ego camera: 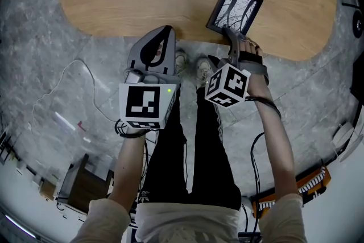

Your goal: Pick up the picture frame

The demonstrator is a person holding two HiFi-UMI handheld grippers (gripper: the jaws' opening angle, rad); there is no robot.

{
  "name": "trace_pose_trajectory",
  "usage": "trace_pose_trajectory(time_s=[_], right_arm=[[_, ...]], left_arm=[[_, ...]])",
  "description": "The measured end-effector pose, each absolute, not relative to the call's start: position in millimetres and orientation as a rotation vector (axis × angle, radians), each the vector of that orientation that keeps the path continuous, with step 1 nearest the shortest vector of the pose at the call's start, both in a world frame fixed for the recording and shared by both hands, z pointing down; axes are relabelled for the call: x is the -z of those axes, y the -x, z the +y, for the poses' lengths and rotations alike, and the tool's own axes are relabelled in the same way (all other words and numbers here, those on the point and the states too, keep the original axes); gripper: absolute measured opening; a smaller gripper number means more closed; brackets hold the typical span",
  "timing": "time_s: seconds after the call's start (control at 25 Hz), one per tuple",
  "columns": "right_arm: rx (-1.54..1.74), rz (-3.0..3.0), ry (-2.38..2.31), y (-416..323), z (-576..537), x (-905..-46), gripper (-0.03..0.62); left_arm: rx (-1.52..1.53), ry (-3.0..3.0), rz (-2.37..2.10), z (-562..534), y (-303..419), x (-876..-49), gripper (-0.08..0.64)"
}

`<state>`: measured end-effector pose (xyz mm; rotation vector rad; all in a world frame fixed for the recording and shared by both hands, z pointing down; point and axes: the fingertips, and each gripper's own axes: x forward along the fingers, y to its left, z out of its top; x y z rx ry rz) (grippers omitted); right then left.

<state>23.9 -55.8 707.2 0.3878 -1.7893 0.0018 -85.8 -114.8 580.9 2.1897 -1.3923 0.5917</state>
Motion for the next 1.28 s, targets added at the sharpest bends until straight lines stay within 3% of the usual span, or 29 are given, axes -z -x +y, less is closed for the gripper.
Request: trace_pose_trajectory(time_s=[0.32,0.6,0.92,1.04,1.28], right_arm=[[0.046,-1.771,-0.467,-25.5,-40.4,-710.0,0.426],[0.058,-1.766,-0.647,-30.2,-49.5,-702.3,0.253],[0.095,-1.730,-0.687,-36.6,-54.0,-697.8,0.181],[0.140,-1.700,-0.708,-39.2,-57.7,-697.5,0.104],[0.221,-1.700,-0.714,-38.9,-59.9,-697.3,0.092]], left_arm=[[-0.611,-2.193,-1.385,-103.4,88.4,-584.4,0.009],[-0.616,-2.198,-1.381,-111.8,90.5,-586.3,0.009],[-0.631,-2.192,-1.361,-119.2,87.3,-588.2,0.009],[-0.633,-2.196,-1.353,-120.8,86.6,-590.4,0.009],[-0.622,-2.194,-1.358,-126.1,85.3,-590.7,0.009]])
